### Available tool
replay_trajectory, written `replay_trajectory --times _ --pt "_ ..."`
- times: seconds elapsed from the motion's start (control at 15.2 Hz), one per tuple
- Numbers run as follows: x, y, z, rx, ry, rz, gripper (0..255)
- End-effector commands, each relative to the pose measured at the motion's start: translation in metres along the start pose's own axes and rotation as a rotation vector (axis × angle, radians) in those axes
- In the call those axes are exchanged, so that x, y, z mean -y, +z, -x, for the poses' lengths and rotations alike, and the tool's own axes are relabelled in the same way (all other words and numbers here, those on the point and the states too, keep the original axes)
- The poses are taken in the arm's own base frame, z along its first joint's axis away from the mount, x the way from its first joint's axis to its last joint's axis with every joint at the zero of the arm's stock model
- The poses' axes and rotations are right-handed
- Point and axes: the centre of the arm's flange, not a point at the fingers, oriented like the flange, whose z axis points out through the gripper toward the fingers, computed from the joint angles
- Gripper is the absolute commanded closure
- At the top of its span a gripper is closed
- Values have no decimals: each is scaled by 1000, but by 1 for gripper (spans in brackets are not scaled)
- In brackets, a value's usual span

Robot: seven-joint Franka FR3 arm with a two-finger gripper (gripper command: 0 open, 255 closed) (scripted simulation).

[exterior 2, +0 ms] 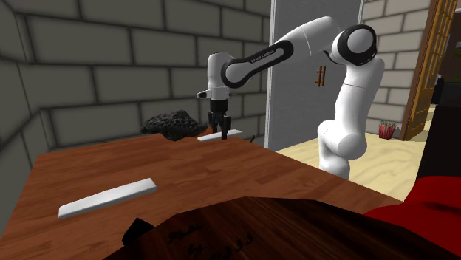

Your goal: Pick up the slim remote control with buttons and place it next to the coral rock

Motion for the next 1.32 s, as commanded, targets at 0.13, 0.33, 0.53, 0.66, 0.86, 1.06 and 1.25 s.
replay_trajectory --times 0.13,0.33,0.53,0.66,0.86,1.06,1.25 --pt "1 21 -1 -1 0 1 255" --pt "1 28 -1 -1 0 1 255" --pt "1 28 -1 -1 0 1 255" --pt "1 28 -1 -1 0 1 255" --pt "1 28 -1 -1 0 1 0" --pt "1 28 -1 -1 0 1 0" --pt "1 1 -1 -1 0 1 0"
